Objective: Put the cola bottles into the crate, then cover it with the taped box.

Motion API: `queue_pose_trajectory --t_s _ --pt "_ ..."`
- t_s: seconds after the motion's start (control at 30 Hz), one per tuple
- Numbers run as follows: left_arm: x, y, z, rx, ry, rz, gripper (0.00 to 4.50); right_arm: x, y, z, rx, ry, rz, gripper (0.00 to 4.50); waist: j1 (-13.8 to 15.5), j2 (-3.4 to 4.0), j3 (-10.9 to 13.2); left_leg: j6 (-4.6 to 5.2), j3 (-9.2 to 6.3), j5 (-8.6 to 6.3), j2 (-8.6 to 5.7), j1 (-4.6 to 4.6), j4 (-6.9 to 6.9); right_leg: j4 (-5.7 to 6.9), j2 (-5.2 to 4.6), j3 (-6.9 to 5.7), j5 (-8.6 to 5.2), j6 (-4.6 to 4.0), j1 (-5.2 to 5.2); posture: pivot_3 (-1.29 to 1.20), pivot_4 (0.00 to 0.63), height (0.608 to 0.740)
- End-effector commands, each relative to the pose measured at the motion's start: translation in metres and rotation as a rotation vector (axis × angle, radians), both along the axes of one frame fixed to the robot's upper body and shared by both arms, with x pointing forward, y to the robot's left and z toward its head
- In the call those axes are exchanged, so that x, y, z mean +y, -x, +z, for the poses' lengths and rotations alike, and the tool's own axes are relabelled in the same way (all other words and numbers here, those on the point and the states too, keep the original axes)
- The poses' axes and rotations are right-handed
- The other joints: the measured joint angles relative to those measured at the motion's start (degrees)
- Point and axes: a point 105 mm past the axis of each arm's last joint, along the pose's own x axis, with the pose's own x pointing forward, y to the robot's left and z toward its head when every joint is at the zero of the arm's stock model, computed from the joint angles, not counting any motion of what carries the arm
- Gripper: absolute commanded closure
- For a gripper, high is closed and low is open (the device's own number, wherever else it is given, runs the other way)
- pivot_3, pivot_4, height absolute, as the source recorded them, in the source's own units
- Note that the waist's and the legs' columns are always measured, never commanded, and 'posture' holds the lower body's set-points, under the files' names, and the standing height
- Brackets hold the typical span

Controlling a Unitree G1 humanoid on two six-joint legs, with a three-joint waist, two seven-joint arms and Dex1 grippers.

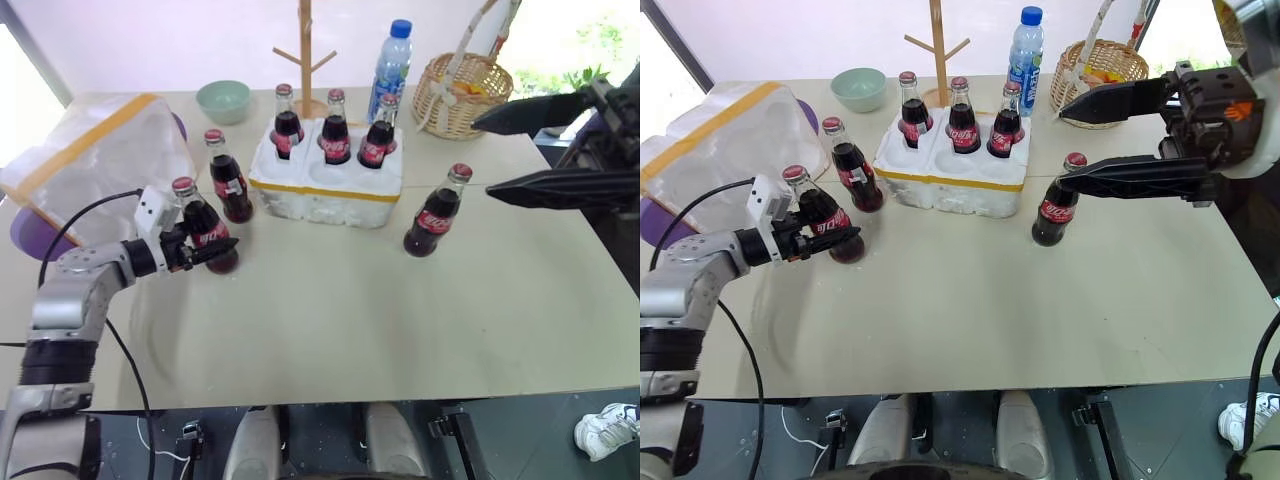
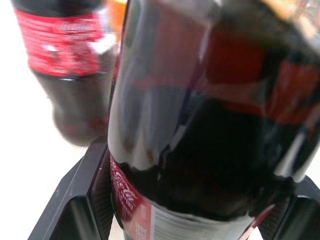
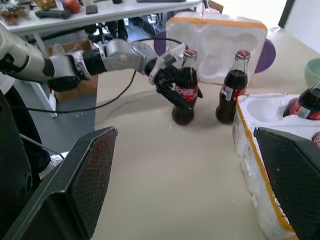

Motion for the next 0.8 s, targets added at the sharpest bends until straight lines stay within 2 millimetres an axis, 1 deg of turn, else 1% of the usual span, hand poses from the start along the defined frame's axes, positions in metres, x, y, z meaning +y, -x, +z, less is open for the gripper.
queue_pose_trajectory --t_s 0.03,0.1,0.17,0.2,0.23,0.27,0.3,0.33,0.37,0.43,0.53,0.6,0.7,0.8 --pt "-0.021 0.025 0.046 -0.068 0.052 -0.172 1.66 0.0 0.006 0.008 -0.072 -0.008 0.0 0.0 0.1 -0.04 0.03 0.0 0.0 0.0 0.0 -0.01 0.0 0.0 0.0 0.0 0.0 0.0 -0.02 0.0 0.15 0.74" --pt "-0.036 0.036 0.06 -0.059 0.079 -0.261 1.66 0.001 0.006 0.007 -0.065 -0.013 -0.002 0.0 0.29 -0.09 0.06 0.0 -0.04 0.0 0.0 -0.02 0.02 0.03 0.01 -0.01 0.0 0.0 -0.02 0.0 0.15 0.74" --pt "-0.046 0.041 0.069 -0.058 0.108 -0.311 1.66 0.001 0.006 0.006 -0.06 -0.017 -0.005 0.0 0.35 -0.11 0.07 0.0 -0.05 0.0 -0.02 -0.02 0.06 0.03 0.0 -0.01 0.0 -0.01 0.01 0.0 0.15 0.74" --pt "-0.061 0.037 0.086 -0.1 0.171 -0.343 1.66 0.001 0.006 0.004 -0.051 -0.015 -0.012 0.0 0.29 -0.13 0.08 0.0 -0.05 0.0 -0.02 -0.02 0.09 0.02 0.0 -0.01 0.0 0.0 0.02 0.0 0.15 0.74" --pt "-0.075 0.031 0.103 -0.143 0.234 -0.365 1.66 0.001 0.006 0.002 -0.053 -0.014 -0.017 0.0 0.6 -0.14 0.08 0.0 -0.05 0.0 -0.02 -0.03 0.1 0.02 0.0 -0.01 0.0 0.0 0.03 0.0 0.15 0.74" --pt "-0.085 0.028 0.114 -0.168 0.277 -0.379 1.66 0.001 0.006 0.001 -0.055 -0.013 -0.021 0.0 1.13 -0.2 0.12 0.01 -0.12 0.01 -0.04 -0.02 0.17 0.03 0.02 -0.03 -0.01 0.01 0.1 0.0 0.15 0.74" --pt "-0.098 0.015 0.128 -0.213 0.326 -0.354 1.66 0.001 0.005 0.001 -0.067 -0.015 -0.037 0.0 1.61 -0.3 0.18 0.01 -0.16 0.01 -0.03 -0.03 0.26 0.07 0.06 -0.04 0.0 0.01 0.13 0.0 0.15 0.74" --pt "-0.105 0.007 0.135 -0.235 0.353 -0.331 1.66 0.001 0.003 0.0 -0.077 -0.017 -0.047 0.0 1.67 -0.3 0.18 0.01 -0.31 0.01 -0.02 -0.13 0.43 0.06 0.16 -0.06 0.01 0.04 0.19 0.0 0.15 0.74" --pt "-0.115 -0.008 0.142 -0.271 0.368 -0.281 1.66 0.002 0.002 0.0 -0.082 -0.023 -0.057 0.0 1.61 -0.3 0.18 0.03 -0.37 0.0 -0.02 -0.21 0.58 0.09 0.19 -0.07 0.06 0.12 0.21 0.0 0.15 0.74" --pt "-0.135 -0.031 0.151 -0.314 0.378 -0.218 1.66 0.003 0.002 -0.002 -0.083 -0.03 -0.063 0.0 1.64 -0.29 0.17 0.14 -0.39 -0.07 -0.03 -0.3 0.78 0.08 0.19 -0.07 0.13 0.25 0.24 0.0 0.15 0.74" --pt "-0.158 -0.054 0.157 -0.352 0.371 -0.167 1.66 0.004 0.004 -0.005 -0.085 -0.036 -0.067 0.0 1.45 -0.29 0.17 0.17 -0.4 -0.08 -0.04 -0.31 0.82 0.04 0.21 -0.06 0.19 0.36 0.26 0.0 0.15 0.74" --pt "-0.169 -0.07 0.155 -0.369 0.323 -0.117 1.66 0.005 0.003 -0.006 -0.089 -0.044 -0.079 0.0 1.36 -0.29 0.17 0.18 -0.4 -0.08 -0.02 -0.33 0.81 0.04 0.25 -0.06 0.2 0.37 0.19 0.0 0.15 0.74" --pt "-0.18 -0.08 0.149 -0.35 0.285 -0.116 1.66 0.005 0.003 -0.007 -0.088 -0.055 -0.095 0.0 1.22 -0.29 0.17 0.2 -0.45 -0.09 0.0 -0.43 0.78 0.1 0.31 -0.06 0.21 0.39 0.05 0.0 0.15 0.74" --pt "-0.189 -0.092 0.136 -0.385 0.184 -0.066 1.66 0.003 0.003 -0.009 -0.09 -0.07 -0.125 0.0 1.47 -0.29 0.17 0.21 -0.49 -0.08 0.01 -0.81 0.8 0.24 0.31 -0.07 0.22 0.41 -0.35 0.0 0.15 0.74"
